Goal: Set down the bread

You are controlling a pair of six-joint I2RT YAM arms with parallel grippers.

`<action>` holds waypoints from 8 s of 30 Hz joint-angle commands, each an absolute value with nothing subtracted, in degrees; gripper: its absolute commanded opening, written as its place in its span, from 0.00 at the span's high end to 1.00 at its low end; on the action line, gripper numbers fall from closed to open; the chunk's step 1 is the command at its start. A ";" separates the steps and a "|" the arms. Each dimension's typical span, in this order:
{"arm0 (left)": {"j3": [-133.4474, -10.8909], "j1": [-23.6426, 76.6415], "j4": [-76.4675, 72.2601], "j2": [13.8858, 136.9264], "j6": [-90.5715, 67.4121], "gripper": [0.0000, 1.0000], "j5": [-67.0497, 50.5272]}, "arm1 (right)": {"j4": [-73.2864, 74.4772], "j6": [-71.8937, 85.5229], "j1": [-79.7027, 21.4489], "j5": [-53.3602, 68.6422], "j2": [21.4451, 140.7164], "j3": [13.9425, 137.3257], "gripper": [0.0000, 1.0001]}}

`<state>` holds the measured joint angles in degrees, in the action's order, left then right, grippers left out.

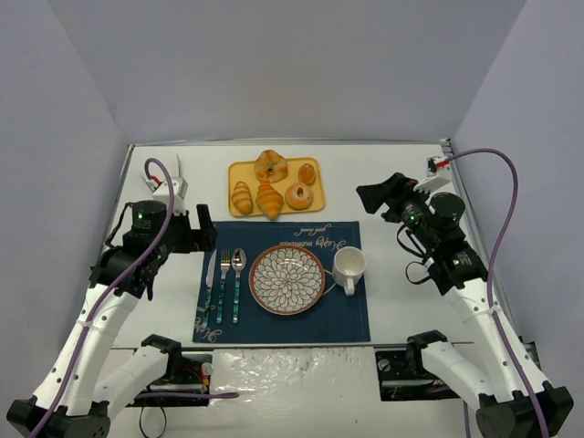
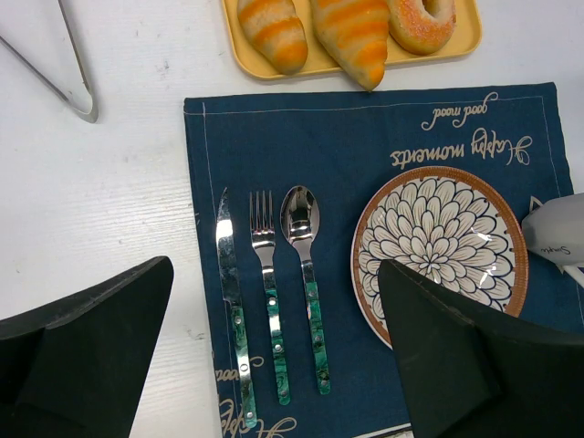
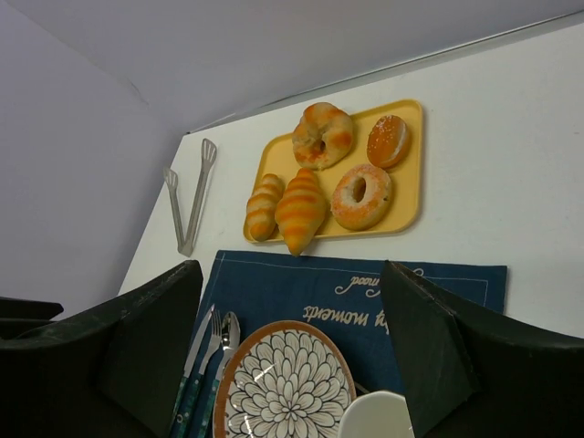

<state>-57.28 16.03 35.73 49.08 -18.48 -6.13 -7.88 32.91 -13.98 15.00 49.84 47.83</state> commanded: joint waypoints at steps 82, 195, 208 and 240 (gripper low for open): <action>-98.43 -5.54 31.55 120.67 -22.85 0.06 5.27 | -13.01 32.08 -14.76 17.49 54.66 49.04 0.00; -88.95 25.14 43.24 97.12 -24.43 0.50 11.07 | -7.56 31.55 -14.68 16.61 47.37 46.85 0.00; -90.35 25.31 42.80 101.42 -24.79 0.50 10.81 | -7.21 31.20 -14.77 16.61 47.37 46.76 0.00; -94.39 27.16 47.28 96.42 -24.17 0.94 12.39 | -6.86 30.76 -14.76 16.70 48.16 47.11 0.00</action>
<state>-90.06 26.61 45.39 101.54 -24.27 10.41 -5.32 31.42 -14.35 16.95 48.36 46.81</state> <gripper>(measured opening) 0.333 0.998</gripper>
